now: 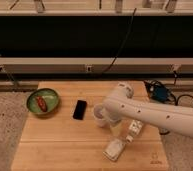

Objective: Pick up the ceramic cup

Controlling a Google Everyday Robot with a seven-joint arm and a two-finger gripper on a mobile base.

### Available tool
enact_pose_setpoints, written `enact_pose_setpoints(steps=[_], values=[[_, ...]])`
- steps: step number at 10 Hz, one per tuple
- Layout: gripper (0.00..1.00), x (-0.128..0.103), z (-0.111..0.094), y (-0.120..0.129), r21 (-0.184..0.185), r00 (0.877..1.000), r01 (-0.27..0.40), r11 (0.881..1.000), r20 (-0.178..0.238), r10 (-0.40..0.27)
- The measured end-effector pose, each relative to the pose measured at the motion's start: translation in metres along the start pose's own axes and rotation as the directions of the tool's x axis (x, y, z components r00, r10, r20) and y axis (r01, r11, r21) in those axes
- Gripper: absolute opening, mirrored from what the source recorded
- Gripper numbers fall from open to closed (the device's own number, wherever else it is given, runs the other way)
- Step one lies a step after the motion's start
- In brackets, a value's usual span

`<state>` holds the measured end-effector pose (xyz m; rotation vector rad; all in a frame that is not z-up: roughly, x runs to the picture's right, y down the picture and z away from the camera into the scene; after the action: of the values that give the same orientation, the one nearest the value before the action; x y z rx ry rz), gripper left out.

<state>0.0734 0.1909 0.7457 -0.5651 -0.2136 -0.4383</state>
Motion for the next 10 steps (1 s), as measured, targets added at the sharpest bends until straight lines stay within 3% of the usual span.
enact_pose_setpoints(steps=[2,4,10], values=[[0.8,0.0012,0.0056,-0.0016,-0.001,1.0,0.007,1.0,0.002,-0.007],[0.72,0.0025,0.006,-0.0006,-0.003,1.0,0.009,1.0,0.003,-0.009],[0.12,0.0041,0.0113,-0.0018,-0.006,1.0,0.016,1.0,0.007,-0.016]])
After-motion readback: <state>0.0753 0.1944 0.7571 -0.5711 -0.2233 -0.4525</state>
